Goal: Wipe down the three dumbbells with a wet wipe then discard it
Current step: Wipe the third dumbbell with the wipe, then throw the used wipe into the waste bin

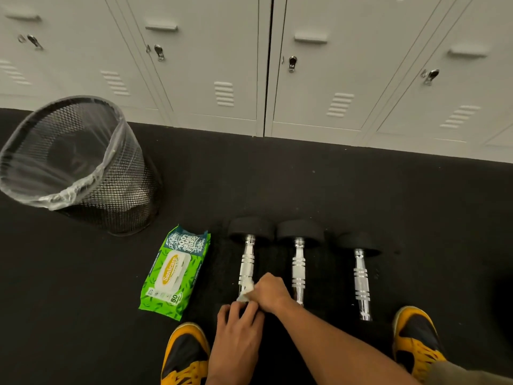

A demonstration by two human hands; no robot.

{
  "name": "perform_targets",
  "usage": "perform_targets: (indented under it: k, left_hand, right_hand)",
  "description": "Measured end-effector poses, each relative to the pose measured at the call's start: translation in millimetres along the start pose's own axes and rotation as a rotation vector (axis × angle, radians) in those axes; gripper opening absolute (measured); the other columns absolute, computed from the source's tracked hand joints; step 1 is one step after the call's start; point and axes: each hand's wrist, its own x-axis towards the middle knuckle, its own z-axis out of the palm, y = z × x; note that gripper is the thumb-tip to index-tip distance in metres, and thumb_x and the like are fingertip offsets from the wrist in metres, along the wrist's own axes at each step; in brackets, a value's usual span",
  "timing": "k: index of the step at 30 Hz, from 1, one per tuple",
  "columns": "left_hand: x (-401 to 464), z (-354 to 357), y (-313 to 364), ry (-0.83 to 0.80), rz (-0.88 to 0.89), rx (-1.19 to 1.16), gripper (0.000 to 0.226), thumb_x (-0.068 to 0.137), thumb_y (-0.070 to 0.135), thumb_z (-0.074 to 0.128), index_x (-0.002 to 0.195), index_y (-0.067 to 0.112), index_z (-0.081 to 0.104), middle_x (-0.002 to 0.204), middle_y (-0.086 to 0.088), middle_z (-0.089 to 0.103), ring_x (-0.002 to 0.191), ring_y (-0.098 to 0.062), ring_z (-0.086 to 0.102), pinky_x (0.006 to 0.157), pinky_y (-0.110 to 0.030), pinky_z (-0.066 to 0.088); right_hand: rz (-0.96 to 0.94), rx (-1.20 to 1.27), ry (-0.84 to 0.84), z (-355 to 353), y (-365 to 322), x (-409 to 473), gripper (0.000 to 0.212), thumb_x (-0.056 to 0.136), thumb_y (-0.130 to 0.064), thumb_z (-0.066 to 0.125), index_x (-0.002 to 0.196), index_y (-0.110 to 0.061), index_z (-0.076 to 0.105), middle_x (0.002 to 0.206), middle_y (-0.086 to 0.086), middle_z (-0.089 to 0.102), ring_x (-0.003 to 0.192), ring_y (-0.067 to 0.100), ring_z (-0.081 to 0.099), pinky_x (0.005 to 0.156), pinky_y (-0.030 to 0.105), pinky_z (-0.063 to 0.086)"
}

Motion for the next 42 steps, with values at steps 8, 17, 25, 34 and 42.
perform_targets:
  k: [8,17,25,34,42]
  left_hand:
    - [8,-5,6,-0.109,-0.085,-0.001,0.041,0.051,0.030,0.086,0.086,0.025,0.065,0.096,0.003,0.056,0.080,-0.022,0.054,0.067,-0.043,0.053]
    - [28,-39,22,-0.078,-0.171,-0.067,0.023,0.081,0.033,0.073,0.099,0.025,0.061,0.102,0.005,0.058,0.088,-0.017,0.055,0.071,-0.035,0.051]
    - [36,-79,31,-0.056,-0.169,-0.061,0.037,0.103,0.044,0.029,0.135,0.027,0.039,0.132,0.008,0.042,0.117,-0.012,0.043,0.098,-0.029,0.038]
    - [52,-137,40,0.004,-0.114,-0.004,0.044,0.103,0.044,0.030,0.140,0.022,0.033,0.135,0.004,0.041,0.120,-0.016,0.043,0.100,-0.035,0.039]
    - [56,-213,35,0.091,-0.082,0.074,0.046,0.102,0.045,0.031,0.140,0.019,0.034,0.139,0.000,0.040,0.123,-0.020,0.043,0.102,-0.040,0.039]
  right_hand:
    - [-0.084,-0.029,-0.010,-15,13,-12,0.026,0.077,-0.040,0.061,0.064,-0.018,0.055,0.085,0.008,0.063,0.082,0.025,0.063,0.082,0.039,0.055]
    - [-0.203,0.047,0.144,-46,31,-37,0.021,0.093,-0.015,0.052,0.089,-0.009,0.071,0.087,0.004,0.061,0.084,0.023,0.063,0.075,0.033,0.053]
    - [-0.261,0.062,0.272,-67,50,-72,0.016,0.093,-0.017,0.052,0.087,-0.016,0.067,0.095,0.003,0.066,0.083,0.016,0.063,0.072,0.029,0.054]
    - [-0.409,0.083,0.417,-106,37,-122,0.021,0.095,-0.023,0.056,0.115,-0.020,0.062,0.094,-0.002,0.066,0.074,0.006,0.058,0.056,0.015,0.038]
    - [-0.549,-0.043,0.549,-145,1,-181,0.014,0.097,-0.023,0.051,0.109,-0.021,0.058,0.090,-0.003,0.066,0.076,0.010,0.060,0.059,0.024,0.042]
